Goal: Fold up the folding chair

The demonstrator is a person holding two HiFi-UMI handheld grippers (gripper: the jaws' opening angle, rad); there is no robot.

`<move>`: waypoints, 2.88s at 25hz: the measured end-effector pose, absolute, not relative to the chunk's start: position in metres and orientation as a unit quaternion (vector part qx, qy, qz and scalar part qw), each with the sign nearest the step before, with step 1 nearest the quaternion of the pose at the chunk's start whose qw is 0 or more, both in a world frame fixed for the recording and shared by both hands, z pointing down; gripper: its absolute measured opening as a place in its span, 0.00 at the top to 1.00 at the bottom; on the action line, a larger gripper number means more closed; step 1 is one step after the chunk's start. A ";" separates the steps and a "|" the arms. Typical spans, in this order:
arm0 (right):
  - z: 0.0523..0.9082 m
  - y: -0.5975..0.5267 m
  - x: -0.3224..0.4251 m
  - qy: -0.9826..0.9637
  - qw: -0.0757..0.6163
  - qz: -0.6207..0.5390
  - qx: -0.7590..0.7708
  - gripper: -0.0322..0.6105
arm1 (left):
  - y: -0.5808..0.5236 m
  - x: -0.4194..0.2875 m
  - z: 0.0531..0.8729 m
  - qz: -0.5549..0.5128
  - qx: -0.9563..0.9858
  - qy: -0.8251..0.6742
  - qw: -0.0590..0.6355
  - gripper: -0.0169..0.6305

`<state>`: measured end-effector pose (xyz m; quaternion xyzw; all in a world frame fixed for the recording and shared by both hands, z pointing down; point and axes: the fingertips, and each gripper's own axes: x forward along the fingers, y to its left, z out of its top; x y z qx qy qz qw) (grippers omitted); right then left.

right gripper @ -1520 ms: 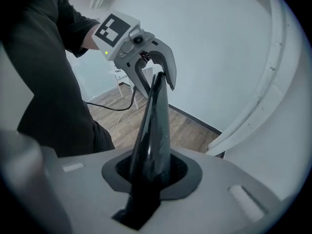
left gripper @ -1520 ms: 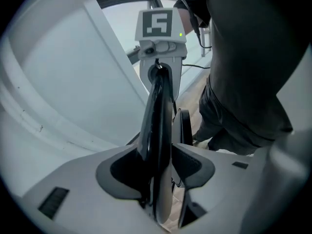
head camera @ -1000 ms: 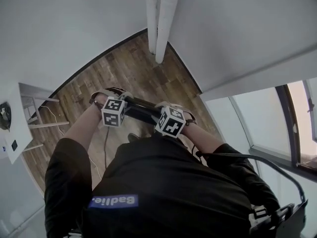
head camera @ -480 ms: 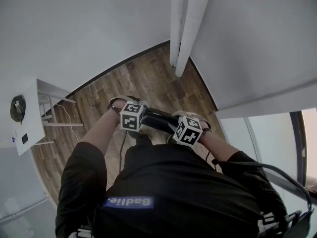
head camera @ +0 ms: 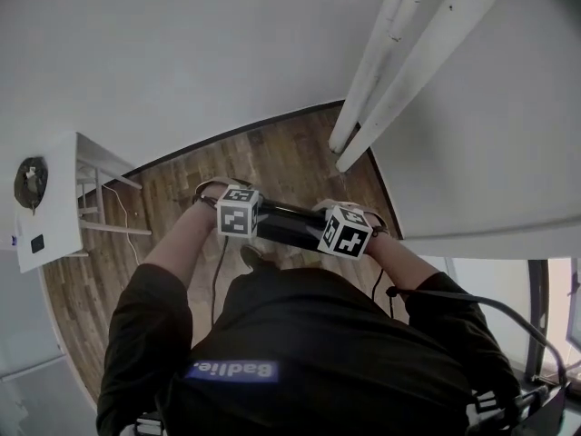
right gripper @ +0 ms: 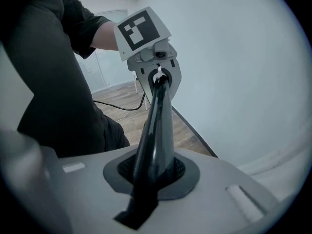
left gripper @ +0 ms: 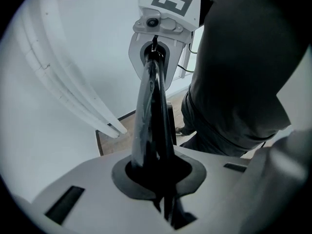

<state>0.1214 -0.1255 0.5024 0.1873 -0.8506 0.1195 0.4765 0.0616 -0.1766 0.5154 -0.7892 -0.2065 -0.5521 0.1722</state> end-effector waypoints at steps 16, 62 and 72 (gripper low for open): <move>0.473 -0.353 -0.053 -0.844 0.517 0.092 0.105 0.87 | -0.385 -0.124 0.480 -0.546 -0.821 -0.119 0.116 0.91; 0.518 -0.780 -0.185 -0.831 0.554 0.032 -0.039 0.87 | -0.784 -0.265 0.523 -0.543 -0.839 0.026 -0.021 0.91; 0.519 -0.810 -0.183 -0.837 0.546 0.015 -0.005 0.83 | -0.814 -0.263 0.522 -0.523 -0.851 0.045 -0.024 0.86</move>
